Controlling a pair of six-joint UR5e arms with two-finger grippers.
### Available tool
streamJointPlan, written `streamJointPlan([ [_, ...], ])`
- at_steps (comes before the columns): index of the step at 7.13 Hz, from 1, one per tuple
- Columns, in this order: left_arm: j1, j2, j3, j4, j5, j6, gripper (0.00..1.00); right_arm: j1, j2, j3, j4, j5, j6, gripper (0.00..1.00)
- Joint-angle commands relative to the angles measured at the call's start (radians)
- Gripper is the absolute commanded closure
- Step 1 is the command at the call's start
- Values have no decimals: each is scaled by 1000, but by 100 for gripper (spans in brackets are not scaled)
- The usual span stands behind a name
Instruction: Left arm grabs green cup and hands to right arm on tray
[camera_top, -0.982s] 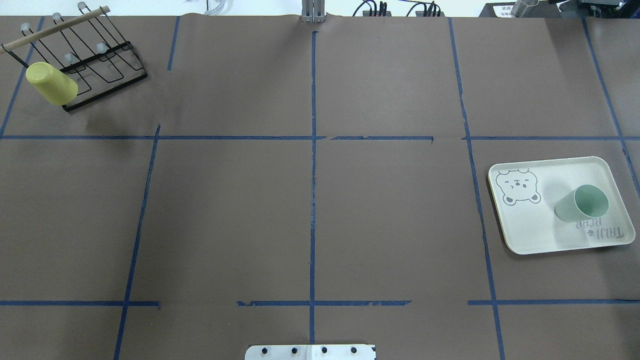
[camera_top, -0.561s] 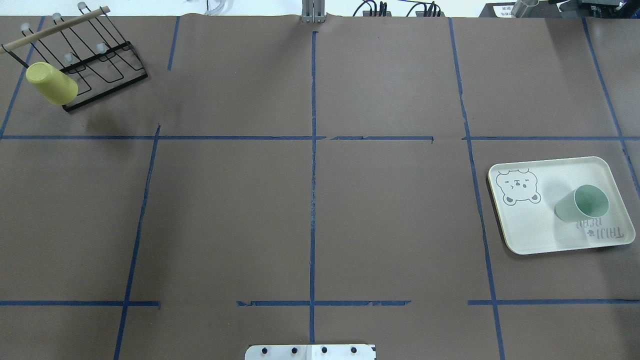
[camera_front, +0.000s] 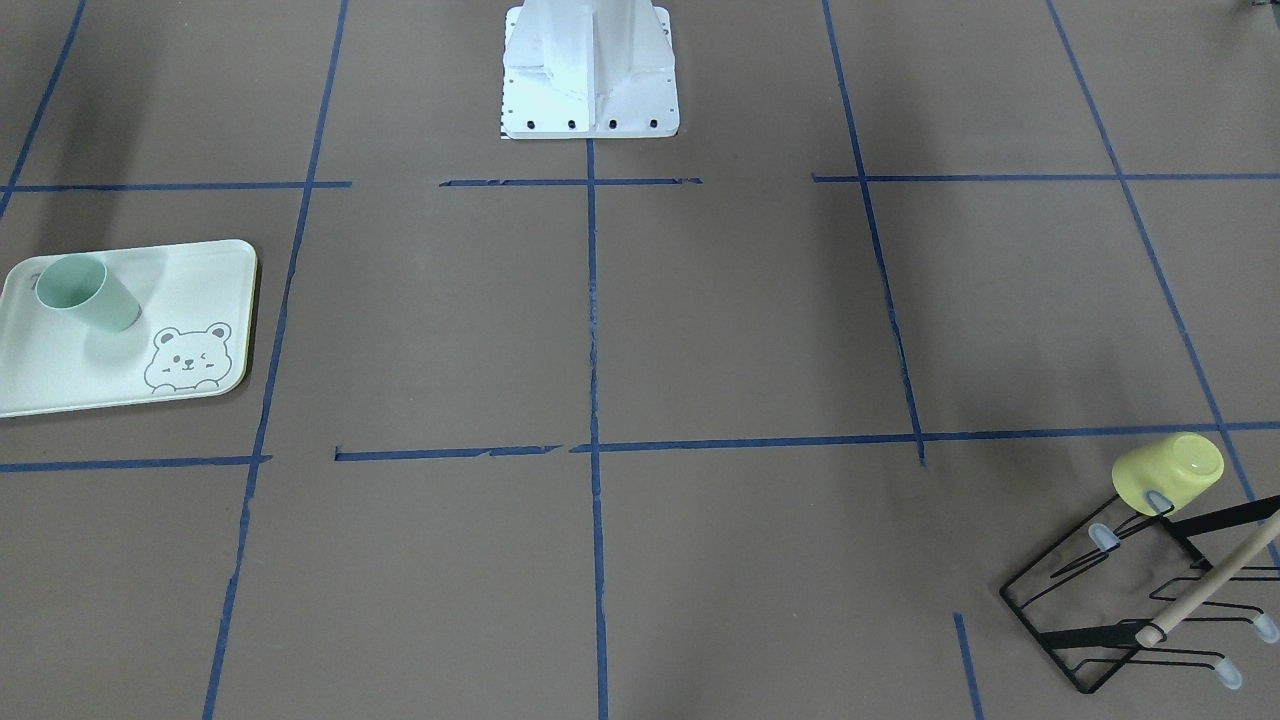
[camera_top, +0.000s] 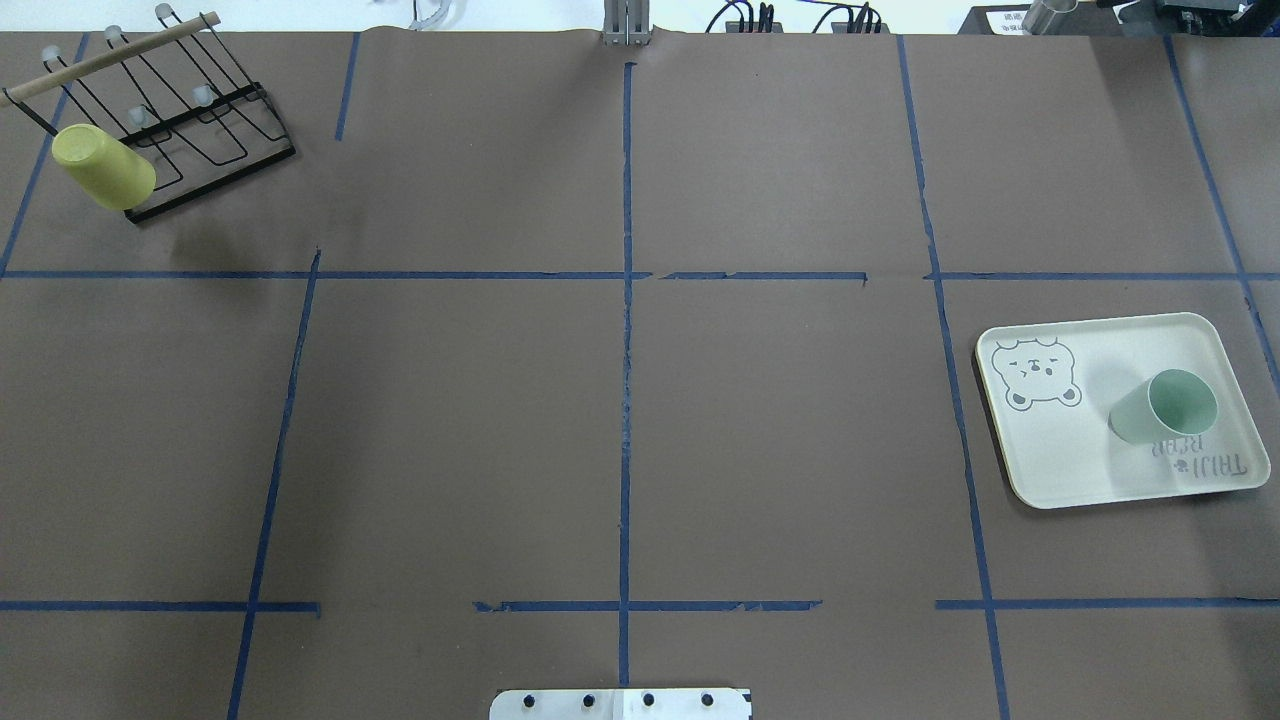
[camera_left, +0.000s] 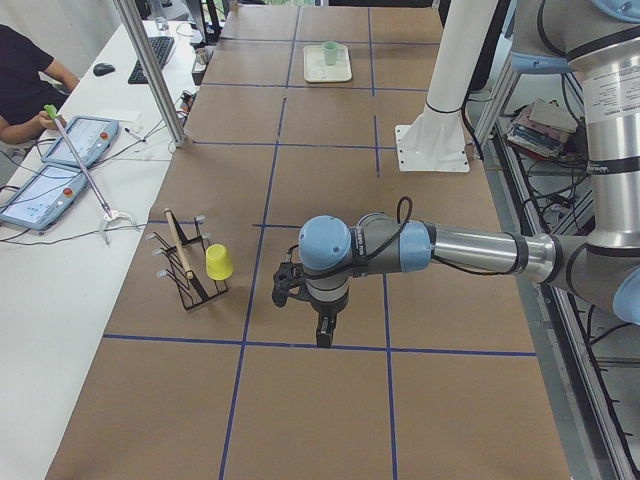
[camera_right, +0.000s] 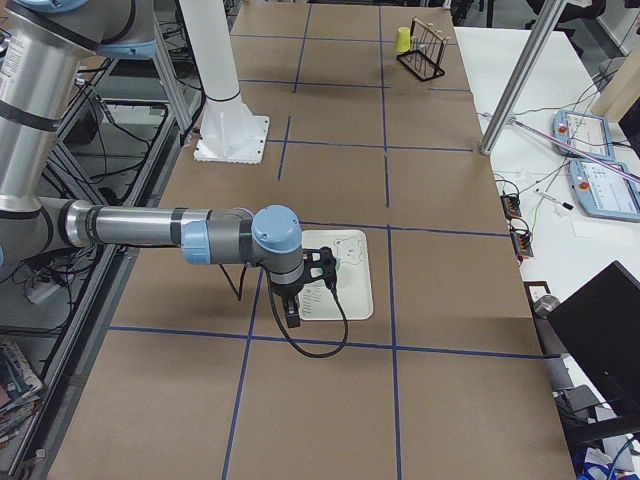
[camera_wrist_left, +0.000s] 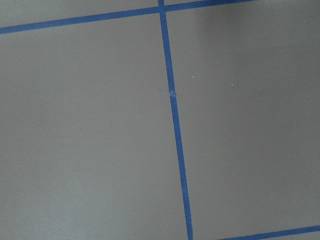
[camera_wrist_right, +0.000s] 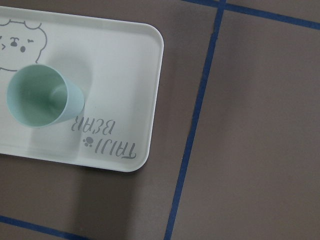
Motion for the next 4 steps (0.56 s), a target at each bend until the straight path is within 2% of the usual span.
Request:
streamJointPlan([
  [1,3,-15,11,-3,-3,1,0,-1,6,1,-5,-15,1,0],
  [3,-5,11,-69,7,8,0,0,-1,10,2,-4,-10,-13,0],
  [4,-3,8,-39,4,4,-4,0,-1,10,2,-4,-4,-12,0],
])
